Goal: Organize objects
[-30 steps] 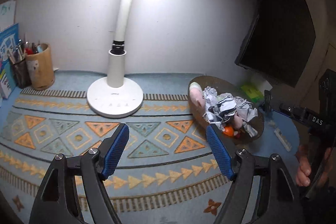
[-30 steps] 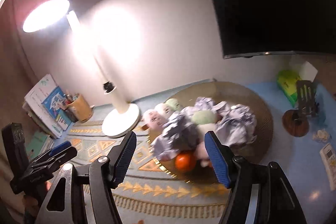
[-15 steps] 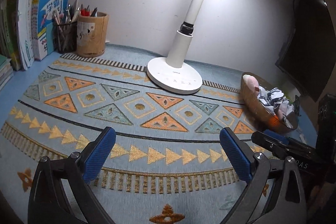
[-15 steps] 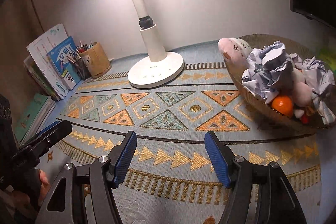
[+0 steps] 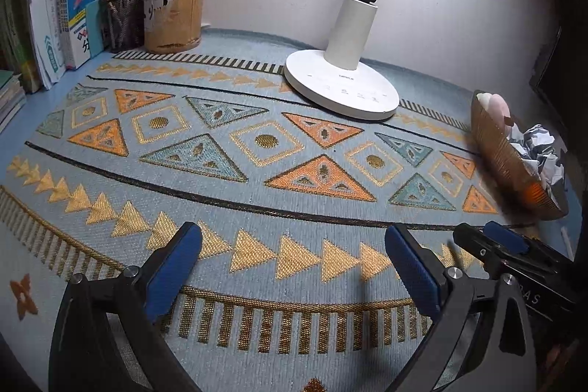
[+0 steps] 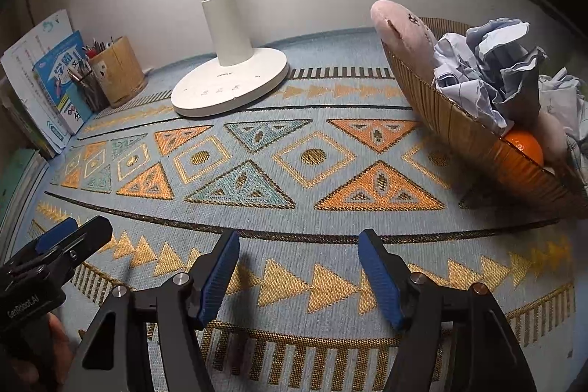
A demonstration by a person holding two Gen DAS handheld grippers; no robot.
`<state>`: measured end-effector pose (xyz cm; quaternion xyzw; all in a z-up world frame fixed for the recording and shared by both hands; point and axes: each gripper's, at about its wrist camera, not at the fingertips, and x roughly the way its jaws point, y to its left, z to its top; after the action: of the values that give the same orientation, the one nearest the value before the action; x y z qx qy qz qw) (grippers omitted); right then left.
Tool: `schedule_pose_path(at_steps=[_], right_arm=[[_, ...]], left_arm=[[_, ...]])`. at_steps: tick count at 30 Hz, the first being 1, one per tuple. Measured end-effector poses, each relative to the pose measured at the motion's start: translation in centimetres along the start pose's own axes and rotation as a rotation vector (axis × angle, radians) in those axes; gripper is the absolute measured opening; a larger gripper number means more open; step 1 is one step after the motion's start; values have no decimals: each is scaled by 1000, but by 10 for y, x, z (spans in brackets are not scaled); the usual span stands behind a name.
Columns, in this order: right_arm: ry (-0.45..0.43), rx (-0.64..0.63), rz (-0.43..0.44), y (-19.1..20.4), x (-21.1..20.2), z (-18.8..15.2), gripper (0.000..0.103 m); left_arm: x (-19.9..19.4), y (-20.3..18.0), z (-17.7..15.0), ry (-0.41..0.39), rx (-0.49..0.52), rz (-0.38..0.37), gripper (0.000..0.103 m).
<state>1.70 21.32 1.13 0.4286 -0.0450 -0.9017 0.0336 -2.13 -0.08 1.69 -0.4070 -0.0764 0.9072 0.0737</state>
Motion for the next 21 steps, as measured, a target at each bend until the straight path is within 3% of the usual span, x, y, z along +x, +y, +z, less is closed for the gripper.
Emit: schedule_pose_path(at_steps=[6,21], right_arm=[[1,-17,-23,3,0,0,66],[4,-35,-37,6,0,0,67]], left_arm=[[11,-9,-1,56,47,36,100],[13,-12,0,71,65,88,101]])
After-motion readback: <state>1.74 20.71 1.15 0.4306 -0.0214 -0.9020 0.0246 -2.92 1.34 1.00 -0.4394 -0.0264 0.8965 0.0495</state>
